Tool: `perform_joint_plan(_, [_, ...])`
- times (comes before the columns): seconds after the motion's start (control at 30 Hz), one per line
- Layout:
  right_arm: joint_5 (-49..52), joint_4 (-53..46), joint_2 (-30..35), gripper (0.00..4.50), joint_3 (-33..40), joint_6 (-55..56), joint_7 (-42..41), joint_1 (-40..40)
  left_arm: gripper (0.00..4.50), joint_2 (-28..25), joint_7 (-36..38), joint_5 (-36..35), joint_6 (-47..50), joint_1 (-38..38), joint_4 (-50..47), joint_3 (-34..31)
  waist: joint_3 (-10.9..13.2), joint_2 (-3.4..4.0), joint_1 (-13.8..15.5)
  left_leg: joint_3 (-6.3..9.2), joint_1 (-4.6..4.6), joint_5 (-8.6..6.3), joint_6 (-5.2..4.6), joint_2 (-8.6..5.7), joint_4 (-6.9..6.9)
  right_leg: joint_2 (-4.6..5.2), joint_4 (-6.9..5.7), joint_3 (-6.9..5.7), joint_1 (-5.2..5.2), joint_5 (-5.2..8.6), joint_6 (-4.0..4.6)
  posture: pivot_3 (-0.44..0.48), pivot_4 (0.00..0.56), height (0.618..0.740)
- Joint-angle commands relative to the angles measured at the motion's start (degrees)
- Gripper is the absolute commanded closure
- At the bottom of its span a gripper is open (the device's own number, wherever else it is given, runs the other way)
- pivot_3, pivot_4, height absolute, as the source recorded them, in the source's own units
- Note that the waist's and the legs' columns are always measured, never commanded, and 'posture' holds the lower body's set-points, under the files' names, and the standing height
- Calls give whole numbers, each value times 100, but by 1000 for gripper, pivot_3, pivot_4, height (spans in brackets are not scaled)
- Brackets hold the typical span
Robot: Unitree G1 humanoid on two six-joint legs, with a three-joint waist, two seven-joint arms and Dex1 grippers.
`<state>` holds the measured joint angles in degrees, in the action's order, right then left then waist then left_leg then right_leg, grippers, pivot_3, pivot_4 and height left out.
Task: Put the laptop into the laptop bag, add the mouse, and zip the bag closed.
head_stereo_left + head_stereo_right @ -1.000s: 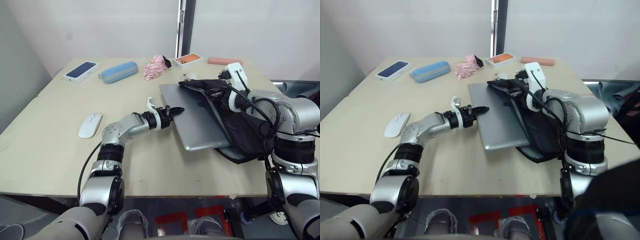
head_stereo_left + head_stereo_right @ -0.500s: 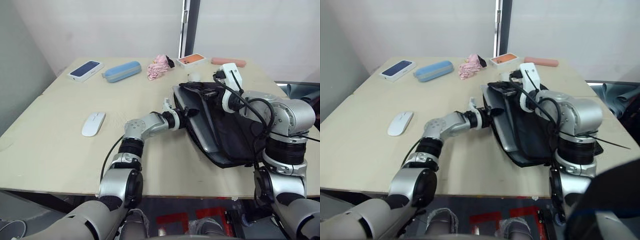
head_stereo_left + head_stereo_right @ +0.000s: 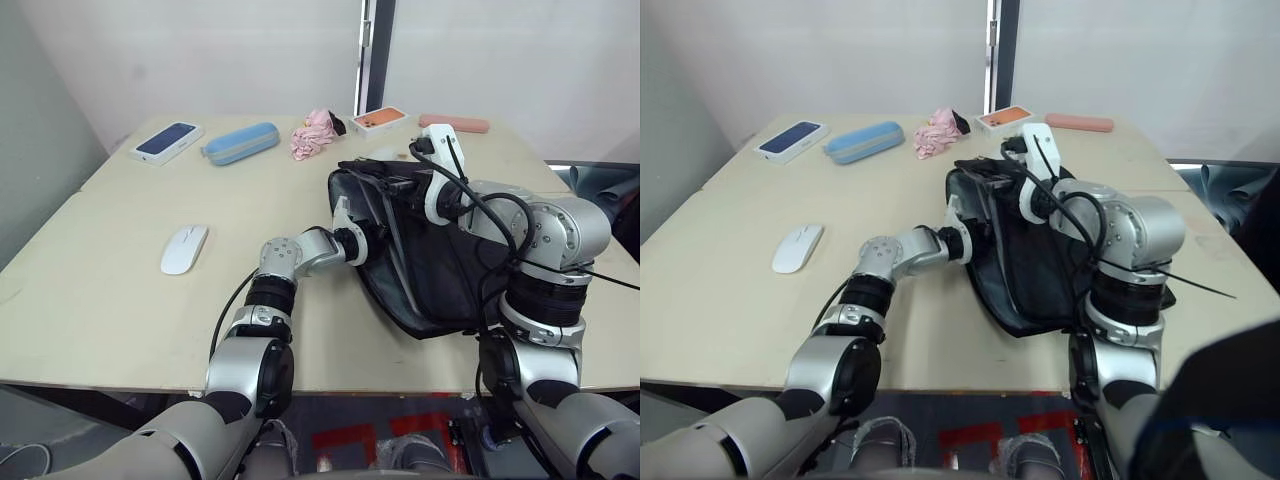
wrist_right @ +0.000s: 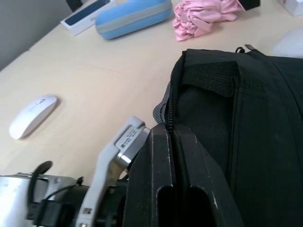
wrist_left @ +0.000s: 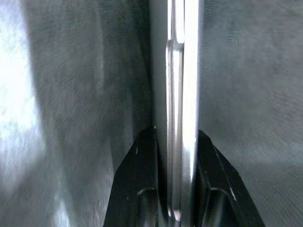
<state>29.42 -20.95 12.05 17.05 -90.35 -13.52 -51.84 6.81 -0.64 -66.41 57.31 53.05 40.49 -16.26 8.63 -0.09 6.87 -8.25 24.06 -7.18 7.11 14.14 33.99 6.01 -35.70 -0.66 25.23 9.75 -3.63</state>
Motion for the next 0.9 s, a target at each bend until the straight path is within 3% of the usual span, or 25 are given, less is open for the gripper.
perform_joint_plan(0.03, [95,-292,18,4457,110,-16,-14,-207,4211,430,528,-104,80,509,-278,-74,0,0,32,0,1,0,0,0,0,0,1,-1,0,0,0,0,150,740])
perform_joint_plan(0.1, [58,-272,108,4457,77,16,-22,-158,4211,375,540,15,114,512,-301,-62,0,1,56,1,3,0,0,-1,0,1,4,0,-1,-1,-1,0,150,740])
perform_joint_plan(0.17, [47,-247,176,4500,60,56,-39,-134,3202,333,563,4,203,522,-346,-115,0,1,72,2,2,0,0,-1,-1,1,4,0,-1,-1,-2,0,150,740])
perform_joint_plan(0.2, [45,-231,205,4500,56,74,-47,-129,3035,302,517,51,198,535,-362,-127,0,1,76,2,2,0,0,-1,-1,1,4,0,-1,-1,-2,0,150,740])
perform_joint_plan(0.3, [29,-158,316,4500,34,181,-88,-63,1861,169,440,-112,496,542,-504,-280,0,1,78,1,-1,0,0,-1,-1,2,1,1,-3,-2,-2,0,150,740])
perform_joint_plan(0.5, [-10,10,480,4500,-6,409,-161,140,1861,-467,310,-289,1513,403,-1086,-526,-1,3,72,1,-8,1,1,-1,2,2,-7,1,-7,-2,-3,0,150,740])
perform_joint_plan(0.7, [-8,125,529,4500,-7,543,-205,187,1861,-1761,435,-369,2388,269,-1457,-895,-4,7,-1,1,-28,9,12,0,0,-2,-27,4,-10,1,2,0,150,740])
perform_joint_plan(0.9, [6,322,541,4500,-136,745,-290,192,1861,-2616,1121,-684,2805,-46,-2329,-1103,-4,7,22,6,-30,14,15,-2,2,1,-30,-3,-17,1,2,0,150,740])
